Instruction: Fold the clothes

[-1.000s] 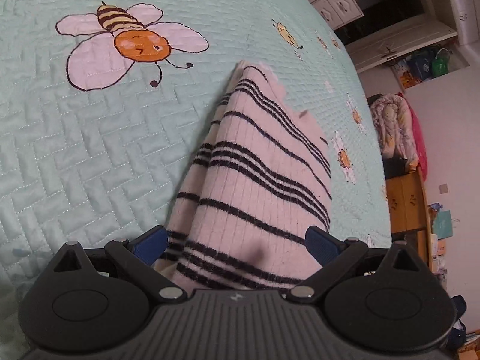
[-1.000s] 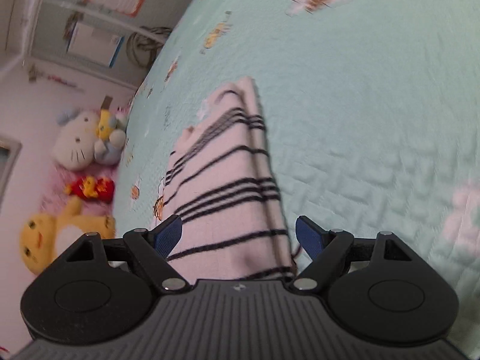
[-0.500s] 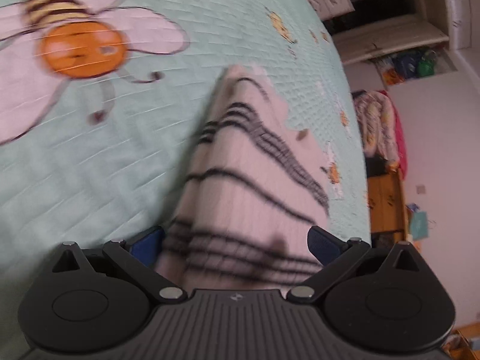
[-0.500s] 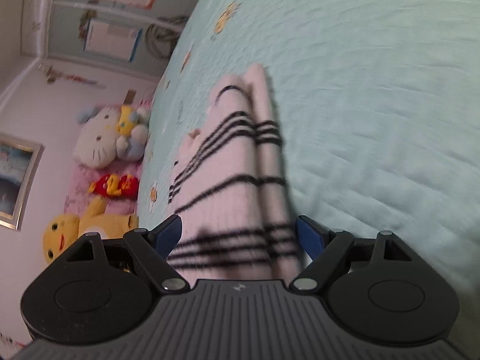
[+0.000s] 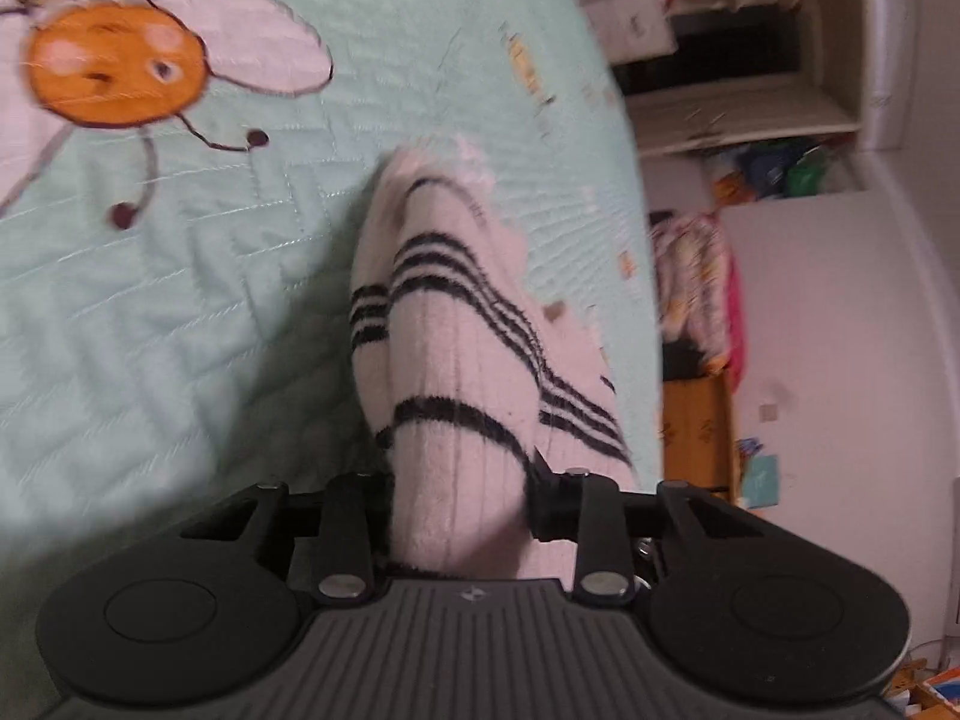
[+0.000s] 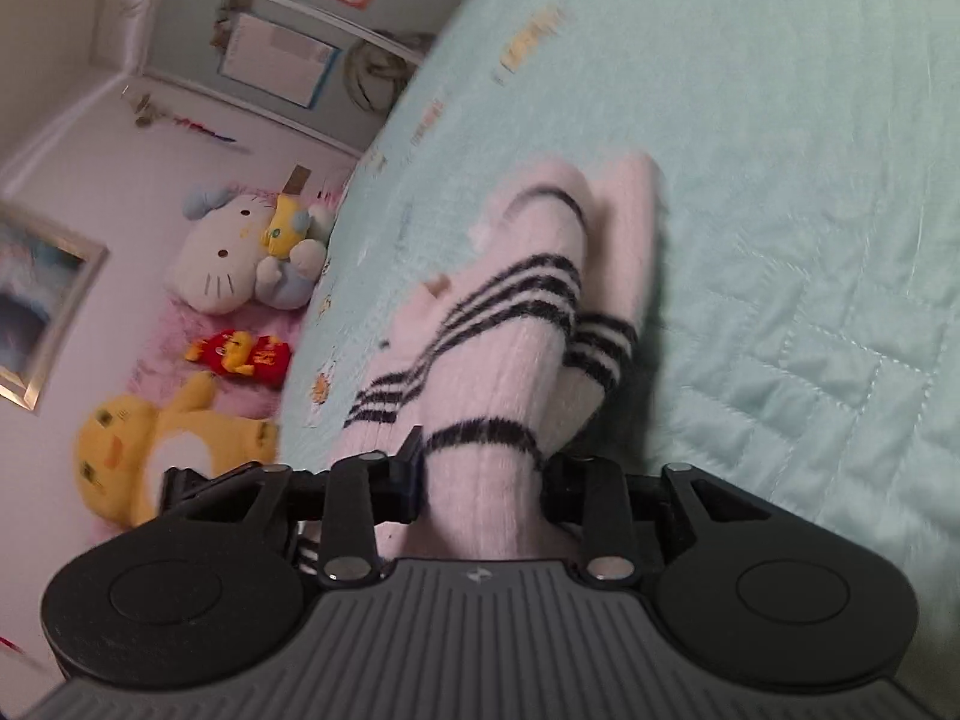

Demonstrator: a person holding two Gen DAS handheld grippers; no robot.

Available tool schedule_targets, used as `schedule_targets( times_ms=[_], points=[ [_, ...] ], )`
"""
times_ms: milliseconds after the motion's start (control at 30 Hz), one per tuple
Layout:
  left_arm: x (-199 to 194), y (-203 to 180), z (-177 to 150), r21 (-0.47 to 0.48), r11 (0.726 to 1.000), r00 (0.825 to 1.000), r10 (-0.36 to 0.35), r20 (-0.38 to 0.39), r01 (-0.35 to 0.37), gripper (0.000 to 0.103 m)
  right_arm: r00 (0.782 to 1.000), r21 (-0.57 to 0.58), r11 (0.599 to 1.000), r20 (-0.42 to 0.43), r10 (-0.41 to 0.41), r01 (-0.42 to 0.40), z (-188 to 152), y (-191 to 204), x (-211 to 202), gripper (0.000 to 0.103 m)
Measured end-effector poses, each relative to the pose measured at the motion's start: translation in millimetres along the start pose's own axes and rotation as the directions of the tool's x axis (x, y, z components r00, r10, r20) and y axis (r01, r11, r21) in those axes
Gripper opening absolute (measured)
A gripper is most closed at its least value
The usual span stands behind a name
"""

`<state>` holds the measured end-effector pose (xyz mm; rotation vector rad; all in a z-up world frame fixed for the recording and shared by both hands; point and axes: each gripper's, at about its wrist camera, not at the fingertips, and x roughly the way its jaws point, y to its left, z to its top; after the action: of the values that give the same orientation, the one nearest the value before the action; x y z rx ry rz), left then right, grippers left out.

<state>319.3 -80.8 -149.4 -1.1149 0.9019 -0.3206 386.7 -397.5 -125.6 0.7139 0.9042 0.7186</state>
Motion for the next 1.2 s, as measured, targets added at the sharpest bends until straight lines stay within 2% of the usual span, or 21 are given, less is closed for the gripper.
schedule_targets(
  times_ms=[133, 233, 333, 400, 467, 533, 633, 667, 733, 767, 833, 867, 900, 933, 1000, 1067, 1100, 1167, 1200],
  points=[
    [-64, -13, -21, 0.026, 0.998, 0.995, -0.057, 0.078, 0.055, 0.033, 1.0, -0.156, 0.988, 0.015, 0.0, 0.002, -14, 72, -12, 0.032],
    [-135, -13, -36, 0.043, 0.998, 0.988, -0.054, 0.146, 0.048, 0.033, 0.997, -0.202, 0.976, -0.033, 0.07, -0.075, -26, 122, -8, 0.032],
    [-219, -5, -42, 0.02, 1.0, 0.972, 0.015, 0.236, -0.02, 0.033, 0.977, -0.188, 0.963, -0.131, 0.169, -0.192, -47, 172, 17, 0.032],
    [-283, 0, -39, 0.011, 0.995, 0.948, 0.091, 0.305, -0.099, 0.033, 0.949, -0.15, 0.95, -0.205, 0.241, -0.274, -69, 205, 49, 0.032],
    [-344, 6, -38, -0.015, 0.984, 0.915, 0.168, 0.368, -0.175, 0.033, 0.907, -0.065, 0.934, -0.271, 0.323, -0.352, -95, 235, 90, 0.032],
    [-397, 10, -33, -0.027, 0.967, 0.872, 0.24, 0.427, -0.253, 0.034, 0.872, 0.007, 0.916, -0.303, 0.384, -0.401, -120, 257, 125, 0.032],
    [-448, 28, -15, -0.041, 0.938, 0.815, 0.32, 0.483, -0.344, 0.035, 0.815, 0.115, 0.879, -0.337, 0.472, -0.462, -156, 288, 177, 0.032],
    [-451, 45, -7, -0.066, 0.921, 0.798, 0.367, 0.478, -0.384, 0.037, 0.825, 0.11, 0.897, -0.358, 0.437, -0.427, -166, 287, 196, 0.032],
    [-454, 80, 9, -0.118, 0.879, 0.759, 0.461, 0.46, -0.462, 0.048, 0.851, 0.082, 0.939, -0.402, 0.337, -0.333, -184, 278, 234, 0.036],
    [-450, 104, 16, -0.16, 0.84, 0.725, 0.532, 0.438, -0.519, 0.052, 0.86, 0.066, 0.956, -0.423, 0.286, -0.285, -193, 274, 253, 0.044],
    [-440, 155, 28, -0.241, 0.741, 0.642, 0.666, 0.38, -0.627, 0.056, 0.875, 0.043, 0.978, -0.441, 0.202, -0.204, -206, 262, 275, 0.05],
    [-441, 171, 28, -0.286, 0.75, 0.64, 0.659, 0.395, -0.597, 0.058, 0.884, 0.04, 0.984, -0.434, 0.174, -0.174, -209, 253, 274, 0.05],
    [-447, 179, 23, -0.317, 0.786, 0.655, 0.618, 0.434, -0.531, 0.061, 0.892, 0.038, 0.989, -0.428, 0.146, -0.144, -211, 245, 274, 0.05],
    [-448, 176, 21, -0.326, 0.811, 0.661, 0.585, 0.47, -0.486, 0.061, 0.899, 0.036, 0.993, -0.421, 0.118, -0.113, -214, 237, 273, 0.05],
    [-453, 163, 14, -0.303, 0.815, 0.628, 0.576, 0.523, -0.494, 0.06, 0.9, -0.028, 0.992, -0.425, 0.098, -0.122, -210, 238, 257, 0.052],
    [-454, 139, 4, -0.294, 0.782, 0.551, 0.604, 0.576, -0.55, 0.059, 0.911, -0.12, 0.986, -0.408, 0.059, -0.118, -206, 242, 236, 0.053],
    [-456, 127, -3, -0.295, 0.774, 0.52, 0.606, 0.603, -0.56, 0.059, 0.914, -0.144, 0.982, -0.401, 0.055, -0.122, -205, 245, 226, 0.053],
    [-456, 104, -21, -0.26, 0.786, 0.499, 0.572, 0.651, -0.561, 0.06, 0.908, -0.187, 0.97, -0.414, 0.062, -0.152, -210, 252, 207, 0.053],
    [-449, 91, -31, -0.215, 0.78, 0.497, 0.557, 0.665, -0.587, 0.065, 0.902, -0.213, 0.963, -0.426, 0.063, -0.168, -215, 256, 198, 0.053]
  ],
)
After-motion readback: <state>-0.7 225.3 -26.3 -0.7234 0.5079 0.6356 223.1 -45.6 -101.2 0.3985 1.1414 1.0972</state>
